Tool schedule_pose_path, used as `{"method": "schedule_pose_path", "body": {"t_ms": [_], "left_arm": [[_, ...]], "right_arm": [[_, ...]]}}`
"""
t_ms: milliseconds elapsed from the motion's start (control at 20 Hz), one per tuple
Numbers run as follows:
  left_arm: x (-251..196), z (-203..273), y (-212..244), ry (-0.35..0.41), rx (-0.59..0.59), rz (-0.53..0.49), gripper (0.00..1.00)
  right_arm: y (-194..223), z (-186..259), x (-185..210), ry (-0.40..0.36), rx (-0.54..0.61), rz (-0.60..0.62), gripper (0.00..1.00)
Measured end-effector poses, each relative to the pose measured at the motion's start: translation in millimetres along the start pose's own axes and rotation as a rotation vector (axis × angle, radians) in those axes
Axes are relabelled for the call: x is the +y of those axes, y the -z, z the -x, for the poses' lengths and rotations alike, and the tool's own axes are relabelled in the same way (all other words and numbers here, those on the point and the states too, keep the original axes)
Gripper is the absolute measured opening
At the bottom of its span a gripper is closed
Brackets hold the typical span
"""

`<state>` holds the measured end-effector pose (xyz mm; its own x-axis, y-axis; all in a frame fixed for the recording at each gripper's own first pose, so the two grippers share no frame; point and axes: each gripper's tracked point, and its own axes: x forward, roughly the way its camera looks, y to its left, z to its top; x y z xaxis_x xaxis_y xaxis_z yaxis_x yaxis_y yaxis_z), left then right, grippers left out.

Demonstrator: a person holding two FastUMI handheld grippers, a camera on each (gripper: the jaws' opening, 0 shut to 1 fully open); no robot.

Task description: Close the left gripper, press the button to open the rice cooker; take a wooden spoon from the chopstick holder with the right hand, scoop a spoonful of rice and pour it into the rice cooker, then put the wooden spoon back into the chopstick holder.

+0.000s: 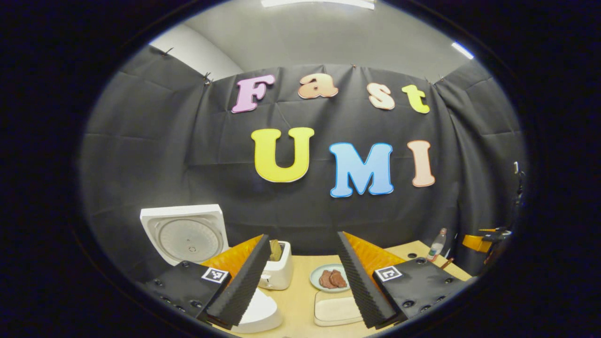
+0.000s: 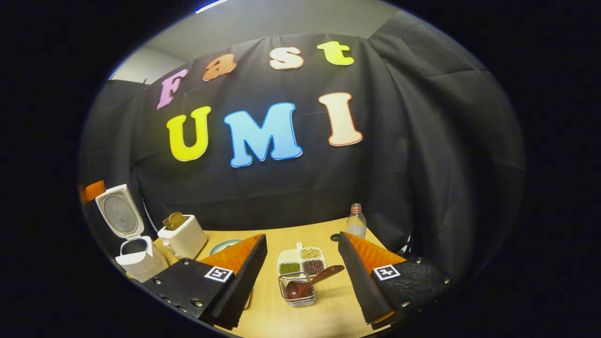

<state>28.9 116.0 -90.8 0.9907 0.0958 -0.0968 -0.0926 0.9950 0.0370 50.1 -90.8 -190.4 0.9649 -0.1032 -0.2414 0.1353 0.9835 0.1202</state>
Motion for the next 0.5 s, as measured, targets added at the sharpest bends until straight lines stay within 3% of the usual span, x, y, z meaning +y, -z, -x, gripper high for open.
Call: {"method": "schedule_pose_path", "body": {"t_ms": [200,500], "left_arm": [[3,0,12,-0.029,0.028,0.02,0.96],[9,-6,41,-0.085,0.105,0.024,0.97]], "right_arm": [[41,-31,-26,0.037,0.066,-0.063,0.9],[94,-70,-39,0.01,0.168,-0.132,0.9]]}}
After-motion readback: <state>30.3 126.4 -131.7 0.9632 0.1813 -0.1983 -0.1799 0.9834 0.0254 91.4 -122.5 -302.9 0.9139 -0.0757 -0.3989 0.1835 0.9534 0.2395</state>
